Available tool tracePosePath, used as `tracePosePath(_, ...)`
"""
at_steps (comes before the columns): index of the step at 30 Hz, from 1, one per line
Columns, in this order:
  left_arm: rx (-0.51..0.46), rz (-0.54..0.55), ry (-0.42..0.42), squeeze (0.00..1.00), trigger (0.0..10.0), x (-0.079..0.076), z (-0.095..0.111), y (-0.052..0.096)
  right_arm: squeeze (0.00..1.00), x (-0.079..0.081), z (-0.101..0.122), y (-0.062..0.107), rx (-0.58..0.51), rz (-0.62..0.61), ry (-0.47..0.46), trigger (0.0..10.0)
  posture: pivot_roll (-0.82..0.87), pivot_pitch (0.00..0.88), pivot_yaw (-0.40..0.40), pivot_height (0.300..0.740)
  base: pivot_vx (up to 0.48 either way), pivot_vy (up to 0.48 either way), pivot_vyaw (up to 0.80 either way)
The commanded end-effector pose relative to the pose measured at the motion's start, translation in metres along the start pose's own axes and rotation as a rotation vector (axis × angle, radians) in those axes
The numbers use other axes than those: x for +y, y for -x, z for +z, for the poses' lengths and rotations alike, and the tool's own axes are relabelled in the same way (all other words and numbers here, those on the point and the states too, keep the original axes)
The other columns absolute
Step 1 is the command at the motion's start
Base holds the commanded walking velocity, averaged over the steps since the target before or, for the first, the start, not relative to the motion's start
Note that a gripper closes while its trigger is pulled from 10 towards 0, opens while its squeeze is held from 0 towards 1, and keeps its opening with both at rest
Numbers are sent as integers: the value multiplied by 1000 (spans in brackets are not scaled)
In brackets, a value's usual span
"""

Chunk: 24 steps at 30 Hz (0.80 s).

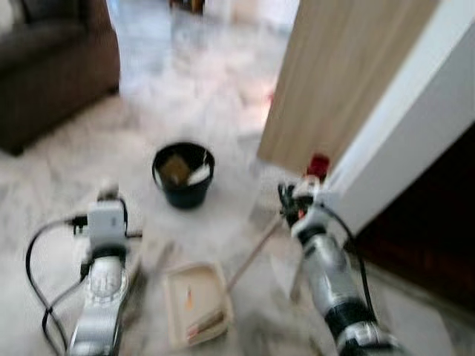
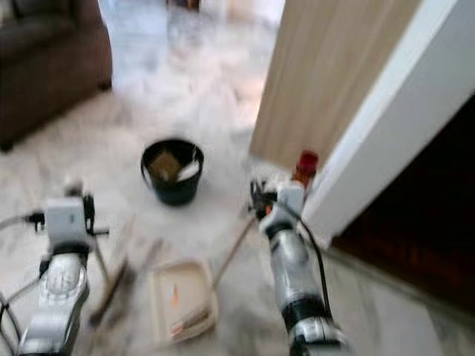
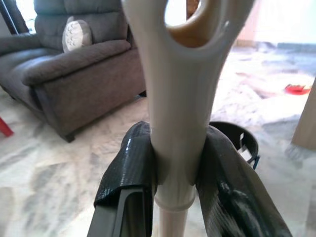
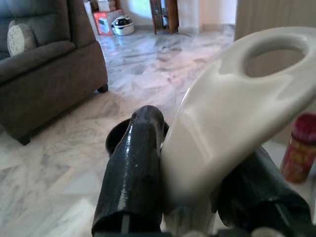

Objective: Sweep floor

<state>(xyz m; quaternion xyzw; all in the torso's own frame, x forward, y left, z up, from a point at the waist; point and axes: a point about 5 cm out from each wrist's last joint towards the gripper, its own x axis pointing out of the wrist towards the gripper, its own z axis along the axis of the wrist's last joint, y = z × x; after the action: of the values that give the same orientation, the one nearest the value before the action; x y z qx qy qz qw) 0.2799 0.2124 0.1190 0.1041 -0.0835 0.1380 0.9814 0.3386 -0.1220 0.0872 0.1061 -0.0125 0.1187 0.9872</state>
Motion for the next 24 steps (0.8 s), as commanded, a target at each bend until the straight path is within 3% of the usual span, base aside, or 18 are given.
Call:
tracePosePath(1,-38,15,-23,0,10000,6,7,-1,0,4,10,-5,-43,14,4,10000,205,109,-117,740,304,0,0)
tracePosePath(20,-36,15,-25,0,10000,6,7,-2,0,4,9,-6,-36,11,-13,10000,208,107,-118,740,305,0,0)
tracePosePath(24,-33,-29,-19,0,10000,0,6,-1,0,3,10,-6,-40,6,-18,10000,207,106,-119,740,62,0,0)
